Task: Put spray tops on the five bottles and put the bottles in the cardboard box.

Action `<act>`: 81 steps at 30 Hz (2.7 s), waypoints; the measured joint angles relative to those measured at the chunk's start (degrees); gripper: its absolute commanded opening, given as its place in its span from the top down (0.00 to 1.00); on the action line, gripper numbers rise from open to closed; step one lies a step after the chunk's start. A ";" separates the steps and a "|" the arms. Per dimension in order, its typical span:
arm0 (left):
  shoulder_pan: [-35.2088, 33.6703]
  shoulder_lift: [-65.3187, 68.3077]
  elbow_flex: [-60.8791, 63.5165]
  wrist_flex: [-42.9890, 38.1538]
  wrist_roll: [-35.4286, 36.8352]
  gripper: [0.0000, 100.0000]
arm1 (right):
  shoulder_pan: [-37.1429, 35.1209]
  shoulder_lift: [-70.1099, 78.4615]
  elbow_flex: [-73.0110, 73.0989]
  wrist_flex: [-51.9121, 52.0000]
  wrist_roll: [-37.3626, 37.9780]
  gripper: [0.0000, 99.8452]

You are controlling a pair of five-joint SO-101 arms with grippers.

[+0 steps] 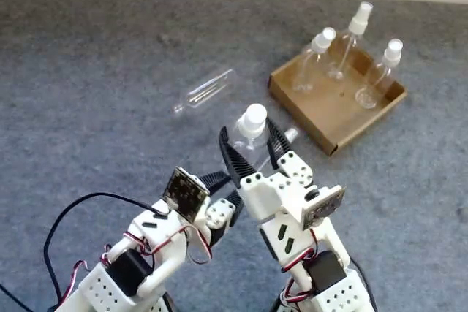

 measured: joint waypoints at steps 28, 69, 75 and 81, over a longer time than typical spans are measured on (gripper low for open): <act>-9.05 0.18 0.00 -5.89 0.18 1.00 | -0.35 -0.09 0.00 -0.62 0.09 0.99; -9.85 0.09 0.00 -2.90 0.00 1.00 | 34.73 32.35 -11.87 -11.08 0.00 0.99; -9.85 0.09 0.00 -2.55 0.00 1.00 | 34.73 44.84 -15.03 -23.91 0.00 0.99; -9.85 0.09 0.00 -2.55 0.00 1.00 | 37.01 60.40 -16.97 -30.15 0.00 0.99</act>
